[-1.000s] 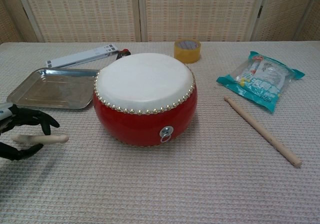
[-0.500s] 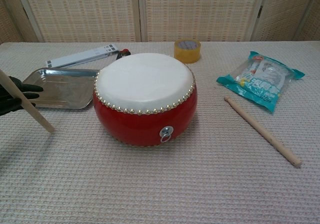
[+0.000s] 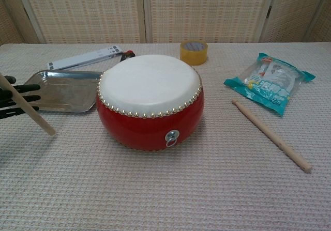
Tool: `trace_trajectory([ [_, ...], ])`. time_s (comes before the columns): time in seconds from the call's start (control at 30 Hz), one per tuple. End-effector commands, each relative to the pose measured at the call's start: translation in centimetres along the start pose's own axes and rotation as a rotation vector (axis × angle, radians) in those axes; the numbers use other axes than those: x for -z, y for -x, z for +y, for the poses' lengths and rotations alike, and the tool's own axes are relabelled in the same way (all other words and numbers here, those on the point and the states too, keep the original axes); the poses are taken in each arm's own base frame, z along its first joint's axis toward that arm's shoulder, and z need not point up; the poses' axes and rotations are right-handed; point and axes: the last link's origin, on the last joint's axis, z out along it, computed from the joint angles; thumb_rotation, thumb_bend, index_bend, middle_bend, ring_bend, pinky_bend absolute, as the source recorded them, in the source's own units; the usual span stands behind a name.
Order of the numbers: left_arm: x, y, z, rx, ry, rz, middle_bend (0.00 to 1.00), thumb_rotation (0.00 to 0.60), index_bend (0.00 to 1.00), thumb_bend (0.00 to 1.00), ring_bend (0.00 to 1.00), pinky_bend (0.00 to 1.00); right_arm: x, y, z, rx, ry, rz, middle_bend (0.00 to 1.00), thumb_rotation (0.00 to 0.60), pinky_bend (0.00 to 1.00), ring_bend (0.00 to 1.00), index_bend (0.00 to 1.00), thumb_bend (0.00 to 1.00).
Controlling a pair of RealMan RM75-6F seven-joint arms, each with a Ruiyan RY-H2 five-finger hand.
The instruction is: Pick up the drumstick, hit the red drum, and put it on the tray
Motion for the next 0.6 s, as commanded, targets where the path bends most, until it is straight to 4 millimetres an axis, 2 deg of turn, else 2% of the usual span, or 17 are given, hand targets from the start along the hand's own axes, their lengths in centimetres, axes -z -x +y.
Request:
trace_trajectory([
  [0.03, -0.4, -0.8, -0.5, -0.009, -0.054, -0.032, 0.28, 0.6, 0.56, 0.38, 0.16, 0.12, 0.0, -0.1, 0.1, -0.002, 0.007, 0.01, 0.09, 0.6, 0.11, 0.0, 0.03, 0.05],
  [0.43, -1.4, -2.0, -1.5, 0.106, -0.029, 0.008, 0.29, 0.6, 0.54, 0.38, 0.16, 0.13, 0.1, -0.8, 0.4, -0.016, 0.047, 0.085, 0.09, 0.6, 0.11, 0.0, 0.0, 0.05],
  [0.6, -1.9, -1.9, -1.6, 0.184, 0.0, 0.024, 0.33, 0.6, 0.53, 0.39, 0.22, 0.16, 0.2, -0.8, 0.4, -0.022, 0.048, 0.091, 0.09, 0.6, 0.11, 0.0, 0.0, 0.05],
])
